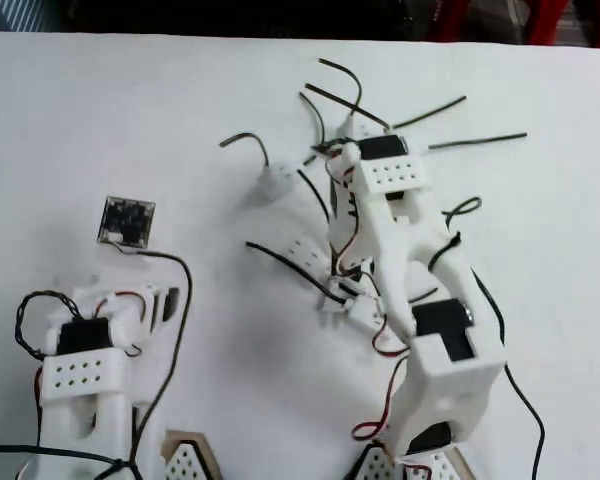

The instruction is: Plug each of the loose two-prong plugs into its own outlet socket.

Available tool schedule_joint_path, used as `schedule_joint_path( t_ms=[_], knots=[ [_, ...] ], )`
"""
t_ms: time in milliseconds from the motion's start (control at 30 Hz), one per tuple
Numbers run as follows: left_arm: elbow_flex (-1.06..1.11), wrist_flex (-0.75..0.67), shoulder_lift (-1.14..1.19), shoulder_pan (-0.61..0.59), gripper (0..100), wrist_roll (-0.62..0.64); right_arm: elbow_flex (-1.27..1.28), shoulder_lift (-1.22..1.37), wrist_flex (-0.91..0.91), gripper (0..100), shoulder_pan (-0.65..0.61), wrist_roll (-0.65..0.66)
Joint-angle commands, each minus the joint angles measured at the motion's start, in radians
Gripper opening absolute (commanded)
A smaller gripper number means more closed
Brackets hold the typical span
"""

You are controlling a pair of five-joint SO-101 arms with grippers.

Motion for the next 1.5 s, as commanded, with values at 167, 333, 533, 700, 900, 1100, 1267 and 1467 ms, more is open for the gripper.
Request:
schedule_joint_path(
  t_ms=[167, 333, 533, 700, 900, 1100, 1267, 1467],
  knots=[
    [-0.002, -0.018, -0.024, -0.005, 26, 0.005, 0.075, -0.160, -0.022, 8.9, -0.119, -0.002],
    [-0.002, -0.018, -0.024, -0.005, 26, 0.005, 0.195, -0.173, -0.173, 9.1, -0.163, -0.103],
    [-0.002, -0.018, -0.024, -0.005, 26, 0.005, 0.373, -0.173, -0.351, 8.8, -0.165, -0.121],
    [-0.002, -0.018, -0.024, -0.004, 26, 0.005, 0.502, -0.180, -0.417, 9.1, -0.160, -0.121],
    [-0.002, -0.018, -0.024, -0.004, 26, 0.005, 0.508, -0.180, -0.394, 9.0, -0.147, -0.120],
    [-0.002, -0.018, -0.024, -0.005, 26, 0.005, 0.529, -0.170, -0.394, 8.7, -0.148, -0.118],
    [-0.002, -0.018, -0.024, -0.004, 26, 0.005, 0.560, -0.183, -0.387, 1.6, -0.180, 0.014],
    [-0.002, -0.018, -0.024, -0.004, 26, 0.005, 0.535, -0.349, -0.283, 1.8, -0.180, 0.028]
  ],
)
